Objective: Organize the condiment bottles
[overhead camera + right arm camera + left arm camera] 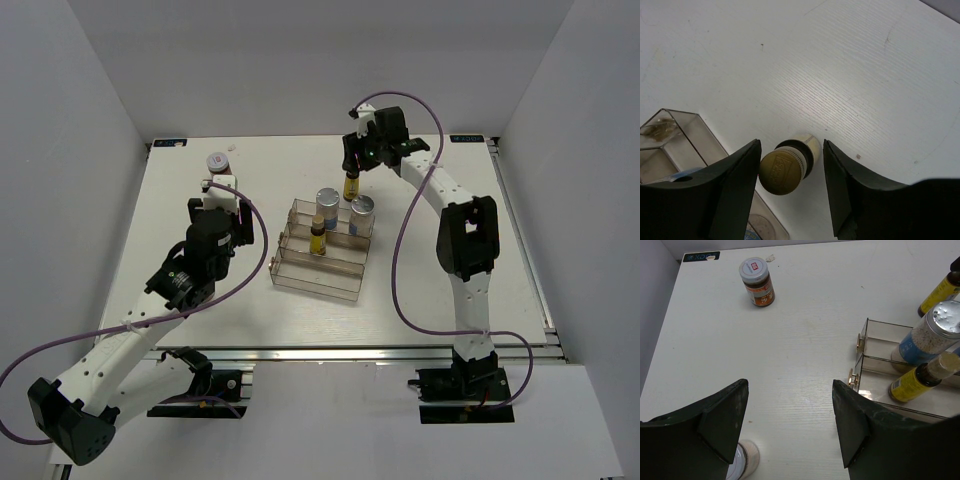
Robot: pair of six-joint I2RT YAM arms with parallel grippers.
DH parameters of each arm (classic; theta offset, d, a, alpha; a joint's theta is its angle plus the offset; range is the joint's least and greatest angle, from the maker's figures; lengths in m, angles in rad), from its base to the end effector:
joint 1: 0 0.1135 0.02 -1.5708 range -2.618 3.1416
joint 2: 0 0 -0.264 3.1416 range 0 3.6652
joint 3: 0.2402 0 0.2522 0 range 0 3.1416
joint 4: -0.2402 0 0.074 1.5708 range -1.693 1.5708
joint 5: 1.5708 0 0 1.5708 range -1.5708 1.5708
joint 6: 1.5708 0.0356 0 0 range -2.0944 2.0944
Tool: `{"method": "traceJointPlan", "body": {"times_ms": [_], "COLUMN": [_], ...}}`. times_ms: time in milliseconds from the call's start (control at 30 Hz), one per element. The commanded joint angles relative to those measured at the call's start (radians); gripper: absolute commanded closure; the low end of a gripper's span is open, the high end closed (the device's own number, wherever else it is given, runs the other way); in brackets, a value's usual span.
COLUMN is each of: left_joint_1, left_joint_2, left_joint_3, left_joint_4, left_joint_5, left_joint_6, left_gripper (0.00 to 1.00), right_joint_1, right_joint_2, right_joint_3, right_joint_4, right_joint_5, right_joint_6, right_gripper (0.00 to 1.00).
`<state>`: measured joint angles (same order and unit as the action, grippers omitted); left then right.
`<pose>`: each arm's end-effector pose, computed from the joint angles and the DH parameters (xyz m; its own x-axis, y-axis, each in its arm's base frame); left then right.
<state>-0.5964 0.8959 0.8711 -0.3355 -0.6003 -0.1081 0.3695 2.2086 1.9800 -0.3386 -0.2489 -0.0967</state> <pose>0.1752 -0.0947 0.3371 -0.2928 0.0912 -0.9518 -0.0055 0.9953 0.0970 0.4826 0.1963 0.2702 -0.4462 -0.2731 -0.8522 -0.5896 0.8061 0.0503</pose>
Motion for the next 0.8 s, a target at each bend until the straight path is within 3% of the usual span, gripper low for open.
{"method": "traceJointPlan", "body": {"times_ms": [0, 167, 300, 400, 667, 733, 767], "left_joint_1": [0.009, 0.01, 0.014, 0.015, 0.015, 0.017, 0.017], "left_joint_2": [-0.006, -0.009, -0.011, -0.014, -0.018, -0.022, -0.022], "left_joint_3": [0.0, 0.002, -0.001, -0.001, -0.001, -0.001, 0.0], "left_joint_4": [0.009, 0.009, 0.01, 0.01, 0.012, 0.013, 0.012], "left_joint_5": [0.013, 0.016, 0.017, 0.019, 0.022, 0.027, 0.028], "left_joint_6": [0.004, 0.001, 0.001, -0.001, -0.002, -0.002, -0.002], "left_gripper": [0.22, 0.22, 0.22, 0.22, 0.22, 0.22, 0.22], "right_joint_1": [0.003, 0.002, 0.002, 0.002, 0.002, 0.002, 0.002], "right_joint_2": [0.008, 0.008, -0.012, -0.052, -0.268, -0.356, -0.387], "right_joint_3": [0.002, 0.011, 0.0, -0.01, -0.059, -0.128, -0.151], "right_joint_4": [0.015, -0.003, 0.0, 0.016, 0.064, 0.114, 0.13], "right_joint_5": [0.0, -0.004, -0.013, -0.013, 0.056, 0.082, 0.091], "right_joint_6": [-0.005, -0.005, -0.009, -0.017, -0.106, -0.126, -0.133], "right_gripper": [0.42, 0.52, 0.69, 0.75, 0.87, 1.0, 1.0]}}
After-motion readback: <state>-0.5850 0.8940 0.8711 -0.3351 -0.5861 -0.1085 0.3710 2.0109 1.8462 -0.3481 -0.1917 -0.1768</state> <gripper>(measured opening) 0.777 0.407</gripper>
